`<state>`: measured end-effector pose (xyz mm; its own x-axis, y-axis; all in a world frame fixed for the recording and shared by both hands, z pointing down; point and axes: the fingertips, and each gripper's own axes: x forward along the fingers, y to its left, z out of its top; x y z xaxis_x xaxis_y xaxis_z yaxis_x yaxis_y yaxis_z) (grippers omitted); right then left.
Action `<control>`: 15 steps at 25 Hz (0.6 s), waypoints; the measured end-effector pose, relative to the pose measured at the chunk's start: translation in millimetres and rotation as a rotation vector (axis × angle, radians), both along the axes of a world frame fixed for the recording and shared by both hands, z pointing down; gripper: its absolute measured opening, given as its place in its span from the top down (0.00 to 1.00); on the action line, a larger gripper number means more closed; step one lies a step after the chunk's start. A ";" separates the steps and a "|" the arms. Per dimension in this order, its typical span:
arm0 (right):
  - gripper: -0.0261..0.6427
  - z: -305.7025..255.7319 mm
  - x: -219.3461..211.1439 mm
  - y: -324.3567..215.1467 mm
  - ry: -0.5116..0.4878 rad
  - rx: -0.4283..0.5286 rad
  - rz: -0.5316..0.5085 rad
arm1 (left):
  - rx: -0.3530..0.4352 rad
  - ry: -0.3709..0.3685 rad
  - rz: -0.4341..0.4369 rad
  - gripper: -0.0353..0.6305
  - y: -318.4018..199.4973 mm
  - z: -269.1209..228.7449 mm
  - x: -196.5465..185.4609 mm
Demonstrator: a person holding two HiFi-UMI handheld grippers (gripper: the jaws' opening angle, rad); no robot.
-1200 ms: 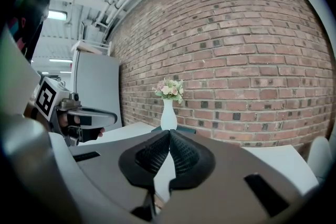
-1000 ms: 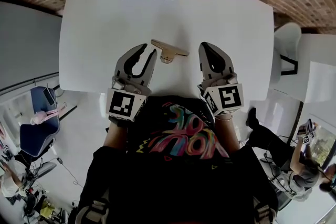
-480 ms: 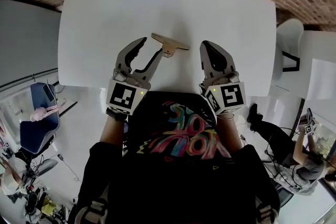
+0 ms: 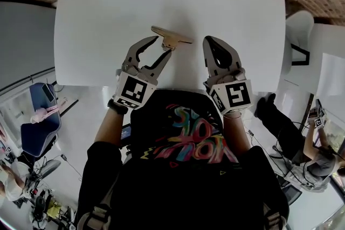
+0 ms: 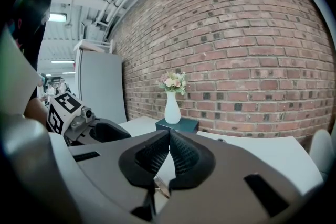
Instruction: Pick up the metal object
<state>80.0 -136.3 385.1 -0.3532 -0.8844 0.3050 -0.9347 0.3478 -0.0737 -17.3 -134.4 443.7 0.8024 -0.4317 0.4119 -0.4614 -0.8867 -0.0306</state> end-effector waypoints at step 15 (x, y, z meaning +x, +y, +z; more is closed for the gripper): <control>0.94 41.1 9.7 -1.9 -0.019 -0.083 0.006 | -0.025 -0.185 0.199 0.65 6.6 90.0 21.9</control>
